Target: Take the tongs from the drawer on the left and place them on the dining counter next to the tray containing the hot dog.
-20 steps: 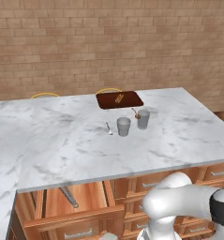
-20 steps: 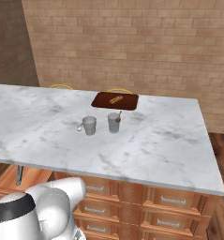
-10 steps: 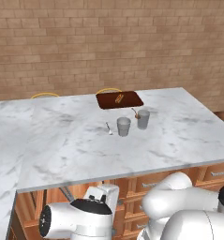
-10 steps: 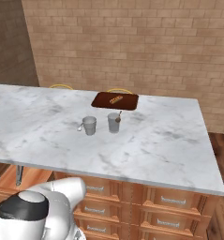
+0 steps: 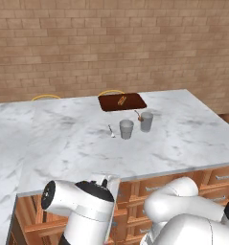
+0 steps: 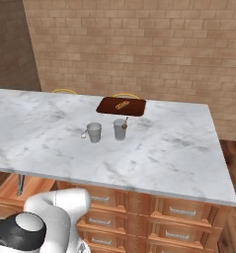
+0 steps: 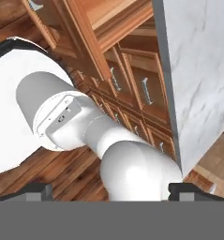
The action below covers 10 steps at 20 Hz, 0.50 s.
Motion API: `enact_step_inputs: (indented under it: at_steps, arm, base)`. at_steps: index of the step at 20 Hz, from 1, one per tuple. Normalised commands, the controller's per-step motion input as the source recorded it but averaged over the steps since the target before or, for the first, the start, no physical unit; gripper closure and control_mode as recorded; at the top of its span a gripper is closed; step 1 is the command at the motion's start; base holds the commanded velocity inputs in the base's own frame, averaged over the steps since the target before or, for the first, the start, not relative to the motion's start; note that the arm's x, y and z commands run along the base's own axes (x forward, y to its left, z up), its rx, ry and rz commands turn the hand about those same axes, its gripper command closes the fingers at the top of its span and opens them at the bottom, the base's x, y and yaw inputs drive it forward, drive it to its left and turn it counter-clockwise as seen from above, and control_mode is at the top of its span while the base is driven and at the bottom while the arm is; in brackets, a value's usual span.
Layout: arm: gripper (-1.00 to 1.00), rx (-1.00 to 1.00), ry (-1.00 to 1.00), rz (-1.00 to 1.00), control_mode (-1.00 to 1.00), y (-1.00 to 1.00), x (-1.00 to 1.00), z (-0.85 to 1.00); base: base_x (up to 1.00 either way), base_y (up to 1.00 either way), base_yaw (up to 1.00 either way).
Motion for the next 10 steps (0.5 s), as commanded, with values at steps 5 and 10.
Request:
enact_step_inputs:
  at_steps: [5, 10]
  arm:
    - [-1.00, 0.14, 0.28, 0.15, -1.00, 0.13, 0.37, 0.19]
    - [-1.00, 0.05, 0.29, 0.24, -1.00, 0.25, 0.14, 0.00]
  base:
    - [0.00, 0.00, 0.00]
    - [0.00, 0.00, 0.00]
